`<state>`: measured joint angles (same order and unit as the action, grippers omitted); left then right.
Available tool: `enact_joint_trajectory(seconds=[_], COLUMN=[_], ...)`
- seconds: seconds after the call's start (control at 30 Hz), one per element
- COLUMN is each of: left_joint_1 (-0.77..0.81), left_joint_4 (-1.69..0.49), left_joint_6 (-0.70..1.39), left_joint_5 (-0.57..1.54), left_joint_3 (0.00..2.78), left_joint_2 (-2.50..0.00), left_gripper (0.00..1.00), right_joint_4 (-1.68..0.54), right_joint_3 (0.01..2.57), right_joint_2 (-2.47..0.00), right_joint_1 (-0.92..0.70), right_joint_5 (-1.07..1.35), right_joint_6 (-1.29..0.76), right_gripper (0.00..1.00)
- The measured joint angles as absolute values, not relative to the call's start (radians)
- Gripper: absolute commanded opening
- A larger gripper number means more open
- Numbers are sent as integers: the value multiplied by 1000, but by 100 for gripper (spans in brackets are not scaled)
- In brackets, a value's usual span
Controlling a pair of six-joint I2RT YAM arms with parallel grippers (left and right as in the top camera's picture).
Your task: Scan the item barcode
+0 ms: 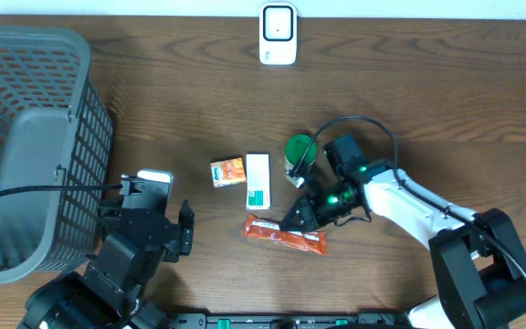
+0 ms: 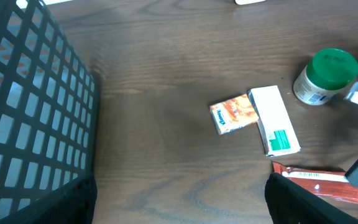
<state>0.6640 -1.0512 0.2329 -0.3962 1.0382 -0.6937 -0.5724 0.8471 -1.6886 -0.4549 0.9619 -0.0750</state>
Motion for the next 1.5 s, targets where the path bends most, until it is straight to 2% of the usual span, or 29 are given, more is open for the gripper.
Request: enact_joint_trajectory(seconds=[0.33,0.7,1.2,1.27,1.3,1.33,1.4,1.43,1.47,1.5], left_joint_1=[664,664,664,664,664,664,664,664,664,664], left_joint_4=[-1052,-1052,-1051,-1052,-1051,-1051,-1050,-1051,-1051,-1050], left_joint_6=[233,233,233,233,233,233,233,233,233,233], left_joint_5=[-396,-396,-396,-396,-396,-396,-396,-396,-396,-396], left_joint_3=[1038,1038,1038,1038,1038,1038,1038,1038,1038,1038], left_joint_2=[-694,-694,-694,-694,-694,-694,-694,-694,-694,-694], left_gripper=[85,85,85,85,85,85,85,85,85,85], right_joint_4=[-298,-255,-276,-322,-357,-383,-442,-490,-517,-558], right_joint_3=[809,810,812,807,806,805,805,805,807,808], right_joint_2=[-1715,-1948,-1929,-1863,-1813,-1766,-1651,-1558,-1523,-1483], right_joint_1=[-546,-583,-587,-585,-581,-581,-575,-573,-573,-573], right_joint_5=[987,1023,986,925,898,879,840,808,787,753], right_joint_6=[-256,-286,-282,-282,-279,-280,-281,-278,-276,-278], right_gripper=[1,1,1,8,26,38,67,79,82,99])
